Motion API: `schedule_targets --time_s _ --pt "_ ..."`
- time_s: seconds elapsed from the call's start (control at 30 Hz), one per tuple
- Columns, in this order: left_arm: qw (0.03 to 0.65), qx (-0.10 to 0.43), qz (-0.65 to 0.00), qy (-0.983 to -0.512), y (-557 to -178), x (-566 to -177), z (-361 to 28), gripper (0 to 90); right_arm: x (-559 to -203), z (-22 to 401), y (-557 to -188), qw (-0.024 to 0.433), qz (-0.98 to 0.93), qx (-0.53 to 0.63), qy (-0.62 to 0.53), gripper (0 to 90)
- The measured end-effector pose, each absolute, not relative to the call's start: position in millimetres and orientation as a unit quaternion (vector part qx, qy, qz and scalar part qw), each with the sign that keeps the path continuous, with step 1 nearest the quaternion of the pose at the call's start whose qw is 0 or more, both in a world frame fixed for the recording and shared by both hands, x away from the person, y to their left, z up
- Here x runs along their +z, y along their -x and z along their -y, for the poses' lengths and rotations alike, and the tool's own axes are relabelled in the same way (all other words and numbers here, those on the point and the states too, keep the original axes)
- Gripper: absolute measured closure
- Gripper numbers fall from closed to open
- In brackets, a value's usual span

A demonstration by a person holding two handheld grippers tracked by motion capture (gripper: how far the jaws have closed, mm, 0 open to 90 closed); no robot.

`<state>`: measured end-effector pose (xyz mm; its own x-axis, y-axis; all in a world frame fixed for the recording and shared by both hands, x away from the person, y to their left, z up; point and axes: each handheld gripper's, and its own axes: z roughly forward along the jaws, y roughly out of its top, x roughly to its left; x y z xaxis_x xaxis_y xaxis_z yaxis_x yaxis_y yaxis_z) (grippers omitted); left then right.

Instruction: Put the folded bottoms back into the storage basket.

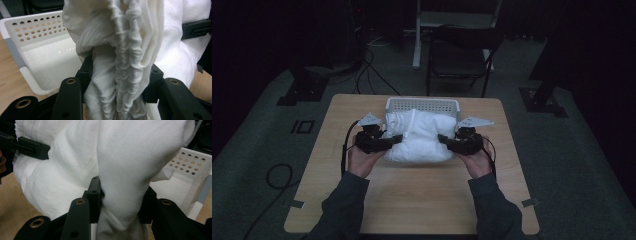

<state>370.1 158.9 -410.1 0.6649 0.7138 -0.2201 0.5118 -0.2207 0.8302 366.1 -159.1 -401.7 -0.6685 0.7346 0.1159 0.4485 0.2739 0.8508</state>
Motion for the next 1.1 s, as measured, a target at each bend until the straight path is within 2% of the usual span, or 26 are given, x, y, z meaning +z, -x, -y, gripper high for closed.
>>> schedule_targets --time_s 1.1 --pt "0.483 0.107 -0.404 -0.769 -390 -409 -157 54.5 -400 158 -385 0.156 -0.779 0.468 -0.388 63.3"
